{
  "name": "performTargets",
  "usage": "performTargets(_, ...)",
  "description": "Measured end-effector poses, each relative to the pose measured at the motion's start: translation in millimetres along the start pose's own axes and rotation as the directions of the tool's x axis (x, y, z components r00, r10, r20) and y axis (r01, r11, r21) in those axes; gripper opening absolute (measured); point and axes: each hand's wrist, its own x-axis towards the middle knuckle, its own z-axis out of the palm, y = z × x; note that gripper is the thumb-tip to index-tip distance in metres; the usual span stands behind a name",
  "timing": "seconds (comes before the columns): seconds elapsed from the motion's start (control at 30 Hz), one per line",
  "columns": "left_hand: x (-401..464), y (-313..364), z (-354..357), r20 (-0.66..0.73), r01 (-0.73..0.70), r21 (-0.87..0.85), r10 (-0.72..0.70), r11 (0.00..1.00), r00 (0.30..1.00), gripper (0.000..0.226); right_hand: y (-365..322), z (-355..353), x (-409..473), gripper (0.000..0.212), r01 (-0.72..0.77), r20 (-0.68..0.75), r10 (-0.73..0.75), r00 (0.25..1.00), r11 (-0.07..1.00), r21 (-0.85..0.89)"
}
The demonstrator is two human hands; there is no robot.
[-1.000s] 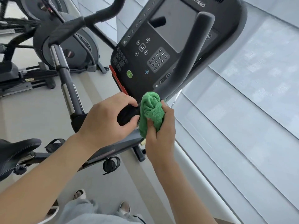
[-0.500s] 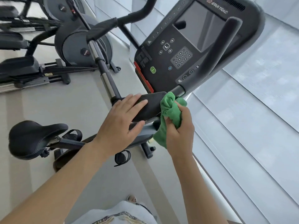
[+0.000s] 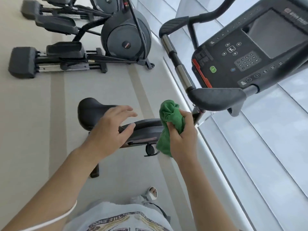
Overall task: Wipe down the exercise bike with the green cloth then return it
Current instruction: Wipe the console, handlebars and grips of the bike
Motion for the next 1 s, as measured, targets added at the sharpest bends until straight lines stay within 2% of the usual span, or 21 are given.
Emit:
performTargets(0.13, -36.7, -30.5, -50.4, -0.073, 0.036, 0.034, -0.033, 0.999, 0.997, 0.028, -33.8, 59.2, -17.7, 0.035, 0.039, 0.11, -0.044, 0.993, 0.998, 0.049)
performTargets(0.27, -80.2, -58.8, -101.8, -0.131, 0.129, 0.089, -0.117, 0.988, 0.984, 0.028, -66.0, 113.0, -32.1, 0.036, 0.078, 0.258, -0.094, 0.961, 0.994, 0.072)
performTargets(0.47, -151.5, -93.6, -167.4, -0.301, 0.273, 0.073, -0.24, 0.959, 0.923, 0.029, -112.2, 193.2, -54.3, 0.038, 0.172, 0.468, -0.191, 0.863, 0.982, 0.083)
performTargets(0.6, -195.1, -109.4, -202.3, -0.422, 0.341, 0.037, -0.295, 0.939, 0.858, 0.029, -147.3, 240.4, -66.7, 0.04, 0.264, 0.546, -0.287, 0.787, 0.957, 0.123)
performTargets(0.73, -229.0, -116.3, -223.4, -0.543, 0.39, 0.009, -0.323, 0.921, 0.775, 0.037, -177.9, 281.3, -78.6, 0.045, 0.335, 0.687, -0.313, 0.656, 0.936, 0.106)
performTargets(0.83, -246.1, -118.4, -233.3, -0.592, 0.432, 0.008, -0.344, 0.902, 0.729, 0.049, -195.4, 313.1, -87.6, 0.047, 0.447, 0.741, -0.421, 0.524, 0.876, 0.181)
performTargets(1.0, -259.1, -124.1, -244.4, -0.66, 0.51, 0.022, -0.371, 0.86, 0.653, 0.052, -212.2, 367.0, -99.8, 0.047, 0.492, 0.803, -0.501, 0.324, 0.814, 0.309)
